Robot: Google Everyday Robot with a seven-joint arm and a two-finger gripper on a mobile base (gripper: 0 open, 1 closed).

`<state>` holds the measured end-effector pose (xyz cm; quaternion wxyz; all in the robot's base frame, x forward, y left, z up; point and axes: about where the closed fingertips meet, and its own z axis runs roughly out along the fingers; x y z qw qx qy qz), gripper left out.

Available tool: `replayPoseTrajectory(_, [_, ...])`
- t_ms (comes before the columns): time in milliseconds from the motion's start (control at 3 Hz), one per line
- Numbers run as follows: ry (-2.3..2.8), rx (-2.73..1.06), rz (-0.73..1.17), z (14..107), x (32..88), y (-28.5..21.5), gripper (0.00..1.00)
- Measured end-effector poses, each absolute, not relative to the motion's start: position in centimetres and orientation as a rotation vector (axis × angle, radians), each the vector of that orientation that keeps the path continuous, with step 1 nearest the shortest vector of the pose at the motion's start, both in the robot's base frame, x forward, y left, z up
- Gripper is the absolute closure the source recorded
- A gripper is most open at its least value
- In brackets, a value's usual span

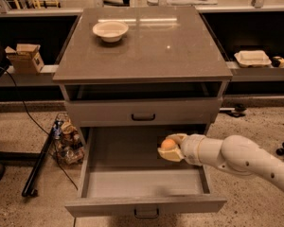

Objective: Place orange into middle drawer

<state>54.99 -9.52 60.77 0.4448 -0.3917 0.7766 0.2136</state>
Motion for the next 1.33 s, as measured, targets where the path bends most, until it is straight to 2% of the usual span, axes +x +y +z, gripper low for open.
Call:
replayPoseTrajectory(333, [1.958, -0.989, 0.510, 58.9, 54.8, -9.0, 1.00])
replayPoseTrajectory(1333, [2.115, -1.071, 0.536, 44.1, 55.8, -5.7, 1.00])
